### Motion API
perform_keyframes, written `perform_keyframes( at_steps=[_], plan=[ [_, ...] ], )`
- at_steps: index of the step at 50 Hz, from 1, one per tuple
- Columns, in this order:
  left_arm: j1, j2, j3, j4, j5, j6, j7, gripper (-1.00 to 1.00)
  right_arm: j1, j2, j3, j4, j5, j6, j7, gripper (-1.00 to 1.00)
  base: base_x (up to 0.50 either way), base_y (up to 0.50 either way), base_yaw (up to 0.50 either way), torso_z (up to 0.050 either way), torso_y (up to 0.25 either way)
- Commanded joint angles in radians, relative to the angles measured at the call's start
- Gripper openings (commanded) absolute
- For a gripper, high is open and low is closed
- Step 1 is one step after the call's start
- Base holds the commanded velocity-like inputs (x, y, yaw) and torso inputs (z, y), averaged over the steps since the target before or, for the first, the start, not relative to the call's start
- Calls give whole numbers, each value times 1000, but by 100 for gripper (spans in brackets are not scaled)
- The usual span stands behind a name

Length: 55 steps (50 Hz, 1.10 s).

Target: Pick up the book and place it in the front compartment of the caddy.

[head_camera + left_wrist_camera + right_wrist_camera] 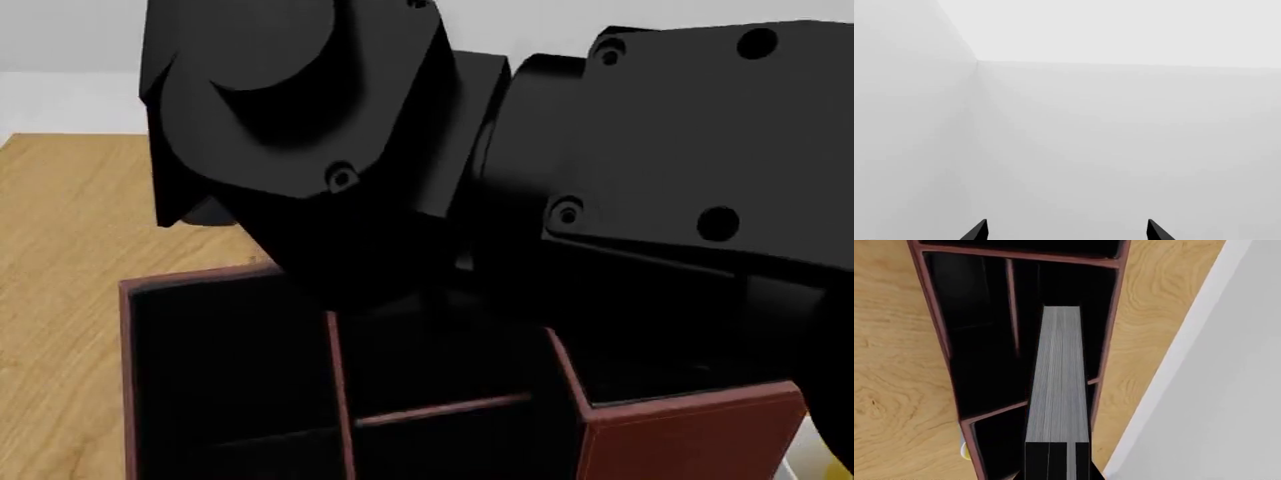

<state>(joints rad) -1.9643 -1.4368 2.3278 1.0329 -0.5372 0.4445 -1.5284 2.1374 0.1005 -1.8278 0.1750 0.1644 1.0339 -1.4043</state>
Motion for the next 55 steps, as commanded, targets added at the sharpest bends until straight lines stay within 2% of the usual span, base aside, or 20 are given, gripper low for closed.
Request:
perform_keyframes(
  at_steps=[1,29,37,55],
  plan=[
    [9,-13,-6,2,6,2,3,100,-33,-12,-34,57,-42,-51,21,-100,0,0,0,0,0],
    [29,-24,-21,-10,12,19,7,100,-155,-75,-36,218,-68,-154,79,-100,0,0,0,1,1],
    [28,-53,-21,8,20,13,18,100,-190,-84,-39,246,-80,-168,85,-100,0,0,0,0,1],
    [34,-46,-31,-2,16,18,17,100,-262,-94,-29,311,-113,-195,98,-100,0,0,0,0,1]
  ],
)
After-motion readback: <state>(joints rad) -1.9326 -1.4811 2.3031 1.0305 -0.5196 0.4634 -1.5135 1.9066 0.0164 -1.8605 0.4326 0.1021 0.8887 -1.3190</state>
